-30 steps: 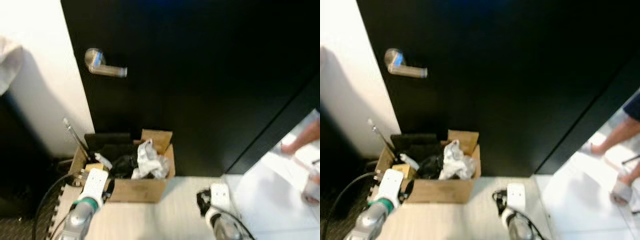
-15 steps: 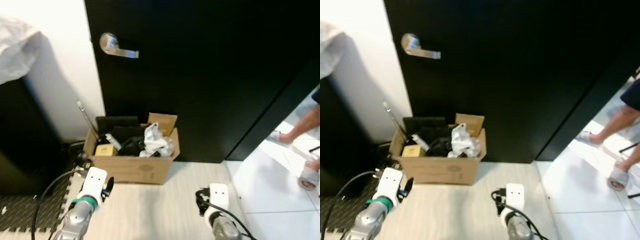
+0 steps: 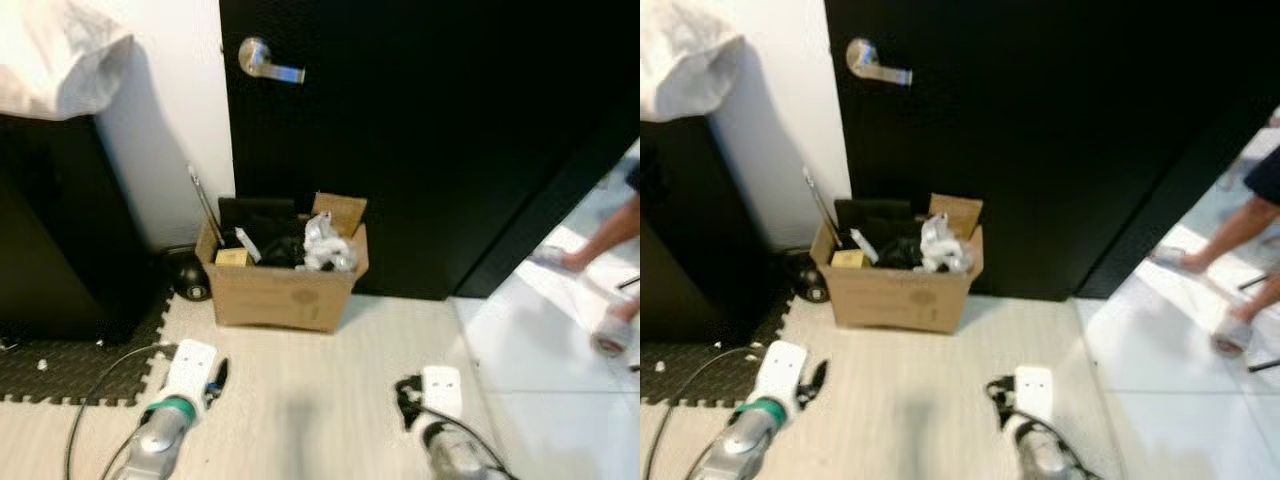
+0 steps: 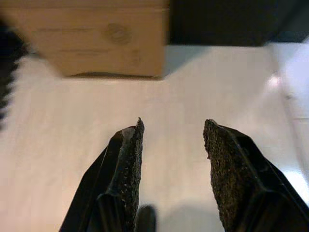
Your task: Clean up the room
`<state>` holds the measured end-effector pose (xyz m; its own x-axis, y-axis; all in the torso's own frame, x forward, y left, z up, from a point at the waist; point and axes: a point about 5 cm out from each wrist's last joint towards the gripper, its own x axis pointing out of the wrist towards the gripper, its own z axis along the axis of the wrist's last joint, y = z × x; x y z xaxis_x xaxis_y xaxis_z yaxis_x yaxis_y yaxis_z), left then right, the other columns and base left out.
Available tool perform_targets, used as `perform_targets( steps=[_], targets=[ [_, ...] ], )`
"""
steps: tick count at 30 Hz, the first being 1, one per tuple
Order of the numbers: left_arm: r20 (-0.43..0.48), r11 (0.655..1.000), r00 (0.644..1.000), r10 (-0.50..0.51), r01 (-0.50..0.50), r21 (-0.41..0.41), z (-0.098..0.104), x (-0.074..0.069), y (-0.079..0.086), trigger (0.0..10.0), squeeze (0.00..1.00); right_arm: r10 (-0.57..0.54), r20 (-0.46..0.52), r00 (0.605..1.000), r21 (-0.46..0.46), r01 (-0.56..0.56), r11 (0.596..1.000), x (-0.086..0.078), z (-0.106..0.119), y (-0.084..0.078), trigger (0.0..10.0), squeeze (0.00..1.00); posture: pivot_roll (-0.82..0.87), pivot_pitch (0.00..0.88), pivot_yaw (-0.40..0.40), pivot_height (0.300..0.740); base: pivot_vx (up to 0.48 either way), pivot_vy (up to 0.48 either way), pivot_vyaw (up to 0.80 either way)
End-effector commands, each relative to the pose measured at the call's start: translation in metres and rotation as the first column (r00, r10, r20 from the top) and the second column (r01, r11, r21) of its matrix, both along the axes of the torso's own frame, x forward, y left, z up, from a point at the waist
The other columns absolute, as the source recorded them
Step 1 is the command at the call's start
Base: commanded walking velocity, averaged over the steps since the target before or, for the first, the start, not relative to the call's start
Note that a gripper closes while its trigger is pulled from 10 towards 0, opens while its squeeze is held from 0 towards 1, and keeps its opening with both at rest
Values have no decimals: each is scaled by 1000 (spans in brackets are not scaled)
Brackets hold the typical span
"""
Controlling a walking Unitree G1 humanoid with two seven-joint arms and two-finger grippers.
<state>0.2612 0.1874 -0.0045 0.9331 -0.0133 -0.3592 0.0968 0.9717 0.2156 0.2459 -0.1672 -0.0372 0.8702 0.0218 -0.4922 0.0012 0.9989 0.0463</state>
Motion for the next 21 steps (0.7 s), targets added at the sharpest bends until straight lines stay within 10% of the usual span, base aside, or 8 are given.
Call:
perform_targets(
  steps=[1,9,21],
  targets=[
    [-25,1000,1000,-2,2,-2,-6,-5,-3,10000,0,-11,-22,1000,-8,11,1000,-4,-3,-5,10000,0,112,0,14,740,0,0,0],
    [-42,1000,999,0,-1,-20,-7,-5,-4,10000,0,22,-12,1000,9,-22,1000,-2,-2,0,10000,0,112,0,14,740,0,0,0],
    [-76,1000,997,-7,7,-2,-12,-7,-4,10000,0,102,-17,995,-49,-103,993,-4,-3,9,10000,0,111,0,16,740,0,0,750]
  ],
)
